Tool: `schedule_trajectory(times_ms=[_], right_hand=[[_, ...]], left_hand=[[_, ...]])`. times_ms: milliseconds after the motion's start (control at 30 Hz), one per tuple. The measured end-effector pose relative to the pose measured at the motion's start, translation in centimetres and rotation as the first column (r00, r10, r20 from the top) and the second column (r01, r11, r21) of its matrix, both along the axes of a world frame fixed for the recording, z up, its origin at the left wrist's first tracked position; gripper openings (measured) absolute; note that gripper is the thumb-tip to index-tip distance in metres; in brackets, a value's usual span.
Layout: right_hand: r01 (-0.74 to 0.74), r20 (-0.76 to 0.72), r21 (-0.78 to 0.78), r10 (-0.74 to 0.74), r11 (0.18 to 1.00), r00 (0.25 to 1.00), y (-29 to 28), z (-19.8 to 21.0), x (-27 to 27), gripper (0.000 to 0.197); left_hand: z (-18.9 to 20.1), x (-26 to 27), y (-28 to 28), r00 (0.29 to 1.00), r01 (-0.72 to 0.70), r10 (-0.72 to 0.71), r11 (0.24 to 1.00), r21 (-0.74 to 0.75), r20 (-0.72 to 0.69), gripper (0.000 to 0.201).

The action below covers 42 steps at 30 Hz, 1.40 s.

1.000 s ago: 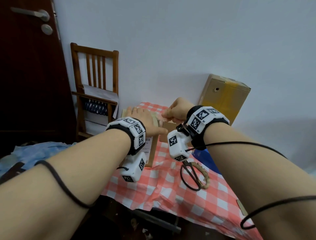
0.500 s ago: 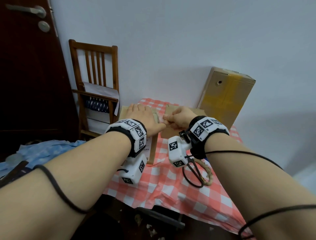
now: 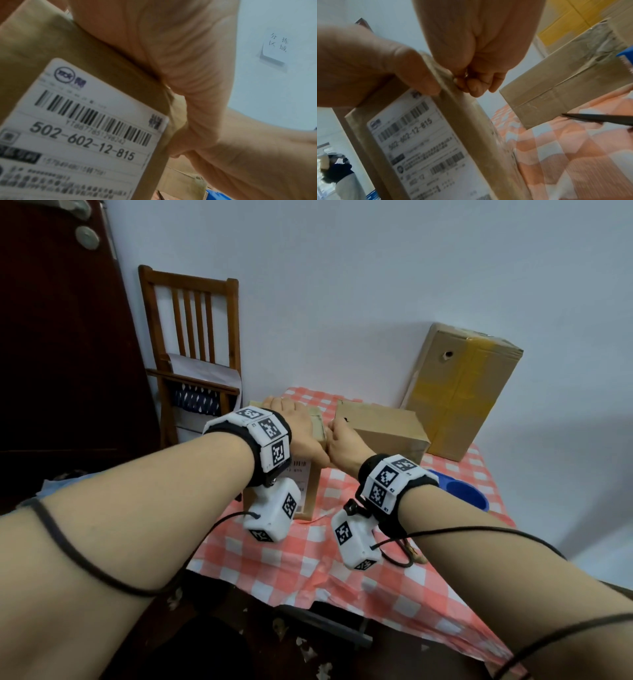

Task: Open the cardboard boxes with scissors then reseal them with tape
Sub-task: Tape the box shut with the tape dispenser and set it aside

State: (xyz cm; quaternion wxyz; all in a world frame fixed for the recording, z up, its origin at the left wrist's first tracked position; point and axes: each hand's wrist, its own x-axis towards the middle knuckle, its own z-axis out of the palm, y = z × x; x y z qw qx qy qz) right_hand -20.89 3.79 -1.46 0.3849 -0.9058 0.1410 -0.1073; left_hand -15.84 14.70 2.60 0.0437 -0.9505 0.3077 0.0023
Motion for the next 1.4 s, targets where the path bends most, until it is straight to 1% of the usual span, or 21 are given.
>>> schedule_trajectory(times_ms=[33,100,167,300,333,400,467,533,567,600,633,700,733,800,933,1000,1100,1200,1300,1367,1400], right_hand=[[0.005,-0.01,0.014,-0.005,1.0,1.0,0.3,-0.1,0.1,0.012],[0.015,-0.02,0.048,-0.014,0.999,1.0,0.5,-0.5,0.5,0.019],[0.025,-0.022,0.086,-0.023,0.996,0.999,0.6,-0.6,0.7,0.02],[0.137,-0.15,0.211,-0.106,0.968,0.983,0.7,-1.6,0.5,0.033],[0.133,-0.164,0.189,-0.102,0.973,0.981,0.7,-1.6,0.5,0.035],[0.082,-0.2,0.058,-0.069,0.995,0.977,0.7,-0.9,0.3,0.026],[0.104,-0.129,0.0,-0.103,0.995,0.986,0.2,0.2,0.3,0.024],[0.164,0.037,0.133,-0.171,0.977,0.985,-0.4,1.3,0.5,0.032],[0.162,0.117,0.201,-0.188,0.966,0.975,-0.4,1.6,0.2,0.033],[0.137,0.153,0.243,-0.177,0.96,0.972,0.0,1.7,0.0,0.034],[0.093,0.162,0.258,-0.138,0.962,0.977,0.5,1.6,-0.4,0.035],[-0.003,0.133,0.255,-0.032,0.967,0.991,1.6,1.2,-0.9,0.033],[-0.022,0.122,0.242,-0.008,0.97,0.992,2.0,0.9,-1.0,0.033],[-0.037,0.124,0.226,0.009,0.973,0.992,2.0,0.5,-0.9,0.031],[-0.027,0.119,0.356,-0.016,0.934,0.993,2.0,0.1,-0.7,0.026],[-0.01,0.106,0.388,-0.034,0.922,0.994,2.1,-0.2,-0.4,0.023],[0.027,0.075,0.404,-0.063,0.914,0.995,2.0,-0.5,-0.1,0.028],[0.075,0.011,0.36,-0.085,0.93,0.996,2.0,-0.2,0.0,0.039],[0.094,-0.029,0.323,-0.09,0.942,0.996,2.3,0.7,-1.1,0.035],[0.065,-0.085,0.247,-0.046,0.967,0.995,2.2,1.4,-1.7,0.038],[0.049,-0.132,0.187,-0.024,0.981,0.991,2.2,1.9,-2.2,0.043]], left_hand=[[0.1,0.0,0.0,1.0,0.001,-0.001,1.0,0.005,0.001,0.1],[0.1,0.1,-0.1,1.0,-0.005,0.004,1.0,0.014,0.004,0.1],[0.0,0.0,-0.1,1.0,-0.007,0.007,1.0,0.023,0.009,0.101],[-0.1,0.2,0.0,1.0,-0.011,0.011,1.0,0.01,-0.005,0.104],[-0.2,0.3,0.1,1.0,-0.014,0.014,1.0,0.004,-0.009,0.103],[-0.3,0.5,0.1,1.0,-0.013,0.013,1.0,-0.011,-0.016,0.1],[-0.3,0.4,0.1,1.0,-0.014,0.014,1.0,-0.016,-0.02,0.1],[-0.2,0.3,0.1,0.999,-0.023,0.023,0.999,-0.022,-0.023,0.101],[-0.1,0.3,0.2,0.999,-0.024,0.024,0.999,-0.022,-0.022,0.1],[-0.1,0.2,0.2,1.0,-0.02,0.02,1.0,-0.016,-0.02,0.099],[0.0,0.1,0.2,1.0,-0.008,0.008,1.0,-0.009,-0.017,0.095],[0.1,-0.3,0.1,1.0,0.027,-0.027,1.0,0.001,0.001,0.078],[0.1,-0.4,0.1,0.999,0.038,-0.038,0.999,0.012,0.015,0.075],[0.4,-0.9,0.2,0.998,0.061,-0.062,0.998,0.025,0.034,0.074],[0.7,-1.0,0.5,0.997,0.078,-0.078,0.997,0.002,0.007,0.068],[0.7,-1.0,0.5,0.997,0.078,-0.078,0.997,0.012,0.01,0.071],[0.4,-0.6,0.5,0.998,0.068,-0.068,0.997,0.022,0.013,0.083],[0.0,-0.1,0.5,0.999,0.053,-0.053,0.999,0.008,0.003,0.093],[-0.2,0.2,0.3,1.0,0.03,-0.03,1.0,-0.007,-0.001,0.104],[-0.3,0.3,0.4,1.0,0.031,-0.031,0.999,-0.025,-0.005,0.108],[-0.3,0.3,0.5,0.999,0.034,-0.035,0.999,-0.027,-0.004,0.111]])
